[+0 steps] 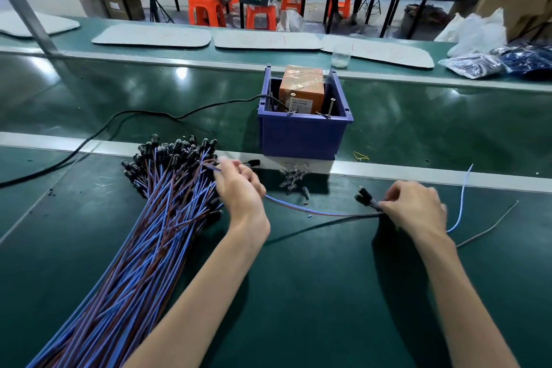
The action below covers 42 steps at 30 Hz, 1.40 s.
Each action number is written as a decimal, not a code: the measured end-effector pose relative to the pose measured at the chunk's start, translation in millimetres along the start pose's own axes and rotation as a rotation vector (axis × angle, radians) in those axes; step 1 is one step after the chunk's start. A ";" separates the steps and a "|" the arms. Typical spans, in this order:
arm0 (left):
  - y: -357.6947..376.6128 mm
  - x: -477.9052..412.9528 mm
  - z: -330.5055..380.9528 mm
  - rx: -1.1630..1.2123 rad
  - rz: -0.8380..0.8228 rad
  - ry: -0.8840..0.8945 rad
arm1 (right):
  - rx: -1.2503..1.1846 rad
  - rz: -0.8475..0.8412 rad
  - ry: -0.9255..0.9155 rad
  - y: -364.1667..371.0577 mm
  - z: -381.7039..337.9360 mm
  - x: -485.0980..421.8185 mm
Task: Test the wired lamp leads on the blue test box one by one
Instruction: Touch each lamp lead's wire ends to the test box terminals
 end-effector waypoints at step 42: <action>37.4 11.8 -40.8 -1.151 -0.862 -0.305 | -0.541 -0.133 -0.708 39.4 -136.2 44.2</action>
Point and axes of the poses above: each hand's wrist, its own x-axis away from the middle knuckle, its own y-axis out of the palm, z = x × y, the point moved 10 cm from there along -x, towards the middle knuckle, and after that the axes turned 14 degrees about -z, right-handed, at the moved point
